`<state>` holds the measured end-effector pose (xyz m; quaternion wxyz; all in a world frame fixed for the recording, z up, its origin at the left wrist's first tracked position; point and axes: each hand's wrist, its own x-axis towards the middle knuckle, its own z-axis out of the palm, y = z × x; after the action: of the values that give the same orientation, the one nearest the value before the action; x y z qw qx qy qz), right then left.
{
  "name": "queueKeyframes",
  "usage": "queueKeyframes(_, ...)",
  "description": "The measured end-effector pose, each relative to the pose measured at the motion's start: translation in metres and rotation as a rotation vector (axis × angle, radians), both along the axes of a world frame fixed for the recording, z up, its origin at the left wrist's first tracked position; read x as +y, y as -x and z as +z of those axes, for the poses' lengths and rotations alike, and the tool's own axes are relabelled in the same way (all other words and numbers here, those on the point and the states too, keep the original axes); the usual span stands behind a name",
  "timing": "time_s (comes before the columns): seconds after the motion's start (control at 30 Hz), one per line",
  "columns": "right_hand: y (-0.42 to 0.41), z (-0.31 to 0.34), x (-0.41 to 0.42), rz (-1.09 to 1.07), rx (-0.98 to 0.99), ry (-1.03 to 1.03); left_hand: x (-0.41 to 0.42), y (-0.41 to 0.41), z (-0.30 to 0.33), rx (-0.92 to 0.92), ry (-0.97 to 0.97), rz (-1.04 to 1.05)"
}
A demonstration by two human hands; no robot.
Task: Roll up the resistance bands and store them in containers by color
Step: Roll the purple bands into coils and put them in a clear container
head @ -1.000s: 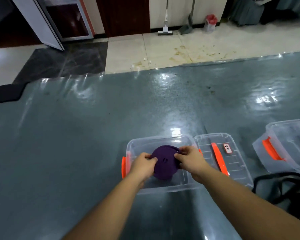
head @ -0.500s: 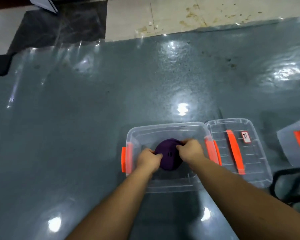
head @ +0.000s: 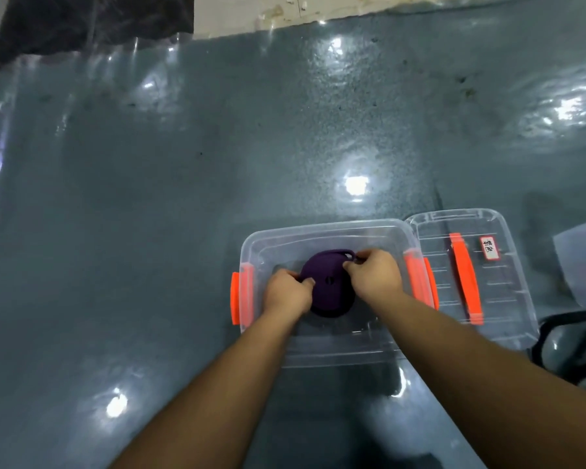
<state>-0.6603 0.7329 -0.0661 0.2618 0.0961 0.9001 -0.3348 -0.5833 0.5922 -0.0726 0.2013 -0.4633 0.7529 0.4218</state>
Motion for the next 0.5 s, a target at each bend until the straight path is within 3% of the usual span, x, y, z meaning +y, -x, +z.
queueKeyframes(0.33, -0.006, 0.017, -0.009, 0.075, -0.107, -0.116, 0.005, 0.003, 0.017, -0.035, 0.096, -0.141)
queueKeyframes(0.5, -0.012, 0.04, 0.0, 0.115, -0.13, -0.073, 0.003, 0.001, 0.034, -0.034, -0.027, -0.135)
